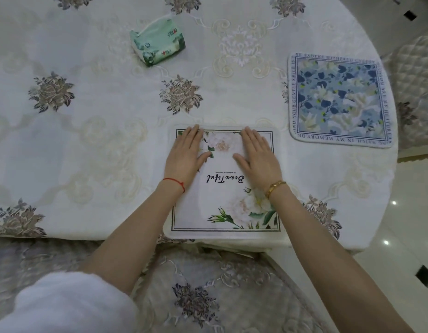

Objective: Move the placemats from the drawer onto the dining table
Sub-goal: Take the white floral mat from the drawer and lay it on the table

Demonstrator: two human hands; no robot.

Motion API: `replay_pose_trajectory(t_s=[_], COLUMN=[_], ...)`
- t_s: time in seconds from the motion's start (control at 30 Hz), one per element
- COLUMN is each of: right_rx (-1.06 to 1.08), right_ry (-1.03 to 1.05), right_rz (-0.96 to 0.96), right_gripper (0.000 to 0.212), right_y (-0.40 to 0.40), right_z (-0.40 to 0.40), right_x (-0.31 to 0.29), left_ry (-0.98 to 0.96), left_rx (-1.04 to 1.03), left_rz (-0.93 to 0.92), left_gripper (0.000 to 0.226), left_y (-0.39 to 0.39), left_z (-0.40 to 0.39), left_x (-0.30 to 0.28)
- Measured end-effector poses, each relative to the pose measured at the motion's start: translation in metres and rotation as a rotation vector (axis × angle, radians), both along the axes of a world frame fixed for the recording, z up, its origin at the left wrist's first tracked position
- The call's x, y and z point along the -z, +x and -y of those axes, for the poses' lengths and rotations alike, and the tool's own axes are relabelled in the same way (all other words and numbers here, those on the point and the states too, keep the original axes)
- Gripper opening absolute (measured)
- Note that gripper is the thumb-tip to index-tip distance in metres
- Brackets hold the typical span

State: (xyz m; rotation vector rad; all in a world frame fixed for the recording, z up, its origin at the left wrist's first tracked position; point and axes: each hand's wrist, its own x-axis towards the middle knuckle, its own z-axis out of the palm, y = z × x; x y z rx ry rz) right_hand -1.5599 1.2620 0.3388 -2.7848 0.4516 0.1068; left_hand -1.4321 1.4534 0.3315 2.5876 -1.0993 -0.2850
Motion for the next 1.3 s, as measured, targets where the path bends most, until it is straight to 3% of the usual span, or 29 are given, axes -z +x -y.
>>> replay_pose_trajectory(t_s=[0.3, 0.47, 0.67, 0.87, 1.03, 1.17, 1.3], right_rx=[0.163, -0.038, -0.058, 0.065, 0.2, -0.026, -0.027], right_ry=[-0.002, 0.059, 0.039, 0.008, 0.058, 0.083, 0.107], right_rz=[0.006, -0.016, -0.047, -0.038, 0.037, 0.044, -0.011], right_gripper=[0.065, 0.062, 0.068, 0.068, 0.064, 0.061, 0.06], right_y=[-0.031, 0.009, 0.011, -0.04, -0.046, -0.039, -0.044], right_z=[0.019, -0.021, -0.013, 0.02, 0.0, -0.04, -0.054], right_x=[-0.009, -0.01, -0.007, -0.004, -0.014, -0.017, -0.008], left_ry=[0.043, 0.012, 0.108, 0.095, 0.025, 0.0, 0.069], left_rx=[-0.198, -0.01, 0.031, -0.062, -0.122, 0.031, 0.013], left_rz=[-0.023, -0.021, -0.018, 0.001, -0.031, -0.023, -0.059], left_gripper=[0.067, 0.061, 0.065, 0.067, 0.06, 0.062, 0.061], left_y=[-0.011, -0.021, -0.01, -0.009, -0.033, -0.064, -0.078], left_z=[-0.032, -0.002, 0.015, -0.025, -0.043, -0.029, -0.026], left_x=[-0.007, -0.014, -0.005, -0.002, -0.013, -0.018, -0.008])
